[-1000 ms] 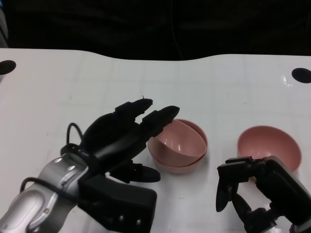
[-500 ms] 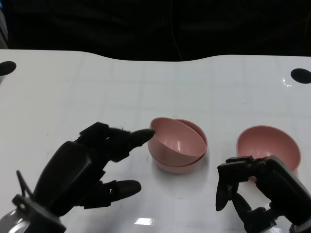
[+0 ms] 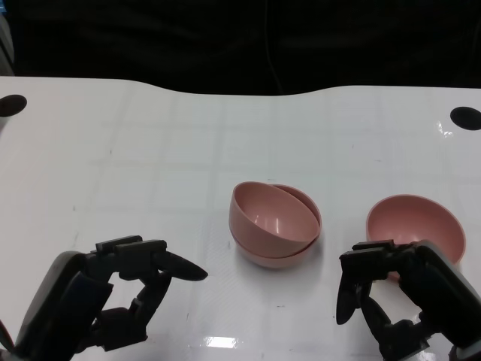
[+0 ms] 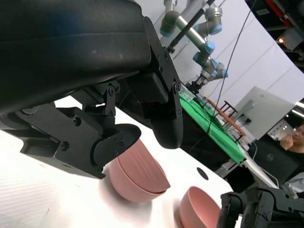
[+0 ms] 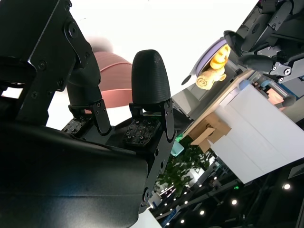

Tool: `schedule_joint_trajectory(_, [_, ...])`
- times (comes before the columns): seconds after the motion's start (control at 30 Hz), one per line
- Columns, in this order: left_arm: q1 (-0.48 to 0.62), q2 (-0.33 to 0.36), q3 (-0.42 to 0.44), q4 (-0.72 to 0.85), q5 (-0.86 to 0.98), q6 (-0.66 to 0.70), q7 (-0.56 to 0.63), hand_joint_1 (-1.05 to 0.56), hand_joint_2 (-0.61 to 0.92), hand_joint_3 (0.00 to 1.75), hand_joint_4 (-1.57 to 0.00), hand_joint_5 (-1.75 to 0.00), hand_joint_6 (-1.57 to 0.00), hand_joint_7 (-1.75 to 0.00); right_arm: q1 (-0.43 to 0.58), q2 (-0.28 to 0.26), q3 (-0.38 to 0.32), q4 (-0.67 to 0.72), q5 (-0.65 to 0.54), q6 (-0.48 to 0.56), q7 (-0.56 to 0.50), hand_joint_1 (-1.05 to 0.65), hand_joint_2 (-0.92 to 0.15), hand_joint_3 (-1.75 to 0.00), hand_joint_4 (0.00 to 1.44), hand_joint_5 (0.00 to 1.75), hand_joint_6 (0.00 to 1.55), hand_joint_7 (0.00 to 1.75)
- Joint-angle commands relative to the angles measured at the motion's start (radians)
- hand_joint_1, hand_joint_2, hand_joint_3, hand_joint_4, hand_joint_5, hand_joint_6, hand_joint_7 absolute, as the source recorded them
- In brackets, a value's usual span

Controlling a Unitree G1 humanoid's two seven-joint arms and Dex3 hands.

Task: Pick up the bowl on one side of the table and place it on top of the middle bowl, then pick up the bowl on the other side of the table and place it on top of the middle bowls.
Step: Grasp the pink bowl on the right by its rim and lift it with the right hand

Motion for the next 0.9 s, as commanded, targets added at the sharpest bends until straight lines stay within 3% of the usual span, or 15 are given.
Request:
schedule_joint_trajectory(0.03, [0.009, -0.024, 0.018, 0.051, -0.033, 0.006, -0.006, 0.07, 0.26, 1.56, -0.94, -1.57, -0.93, -1.28, -0.007, -0.009, -0.030, 0.009, 0.011, -0.019, -0.022, 0.28, -0.03, -1.73, 0.98, 1.68, 0.96, 1.26])
schedule_joint_trajectory(0.17, [-0.001, -0.039, 0.020, 0.084, -0.038, 0.001, -0.018, 0.07, 0.21, 1.68, -0.97, -1.61, -0.90, -1.46, -0.004, -0.003, -0.053, -0.005, -0.016, 0.004, -0.044, 0.27, -0.04, -1.73, 0.98, 1.68, 0.96, 1.25])
schedule_joint_trajectory(0.23, [-0.014, -0.047, 0.014, 0.115, -0.037, -0.002, -0.022, 0.06, 0.21, 1.68, -1.02, -1.62, -0.89, -1.49, 0.008, 0.002, -0.086, -0.051, -0.083, 0.072, -0.081, 0.20, -0.15, -1.38, 0.81, 1.35, 0.77, 0.98])
schedule_joint_trajectory(0.3, [-0.019, -0.053, 0.015, 0.130, -0.030, -0.009, -0.023, 0.05, 0.21, 1.67, -1.02, -1.64, -0.87, -1.51, 0.029, -0.001, -0.107, -0.131, -0.169, 0.189, -0.087, 0.10, -0.24, -1.13, 0.70, 1.17, 0.69, 0.80])
schedule_joint_trajectory(0.33, [-0.020, -0.055, 0.015, 0.135, -0.028, -0.013, -0.022, 0.03, 0.21, 1.67, -1.01, -1.64, -0.86, -1.52, 0.043, -0.002, -0.116, -0.193, -0.226, 0.279, -0.070, -0.04, -0.37, -0.88, 0.60, 1.03, 0.58, 0.66])
schedule_joint_trajectory(0.43, [-0.024, -0.059, 0.018, 0.147, -0.025, -0.024, -0.022, 0.03, 0.21, 1.67, -1.01, -1.64, -0.86, -1.53, 0.066, -0.002, -0.123, -0.321, -0.345, 0.458, -0.036, -0.23, -0.71, -0.18, 0.55, 0.80, 0.53, 0.36])
schedule_joint_trajectory(0.53, [-0.023, -0.061, 0.022, 0.149, -0.024, -0.020, -0.023, 0.03, 0.21, 1.66, -1.03, -1.63, -0.87, -1.52, 0.072, -0.026, -0.119, -0.426, -0.479, 0.586, 0.014, -0.32, -0.76, -0.04, 0.44, 0.69, 0.47, 0.24])
schedule_joint_trajectory(0.7, [-0.029, -0.062, 0.027, 0.152, -0.015, -0.016, -0.021, 0.03, 0.20, 1.66, -1.00, -1.67, -0.86, -1.53, 0.058, -0.076, -0.106, -0.552, -0.674, 0.762, 0.197, -0.48, -0.78, -0.01, 0.31, 0.56, 0.40, 0.14])
schedule_joint_trajectory(0.9, [-0.036, -0.067, 0.030, 0.156, -0.007, -0.016, -0.019, 0.03, 0.20, 1.66, -0.97, -1.70, -0.85, -1.56, 0.021, -0.122, -0.067, -0.556, -0.783, 0.848, 0.355, -0.57, -0.81, -0.01, 0.41, 0.30, 0.43, 0.03])
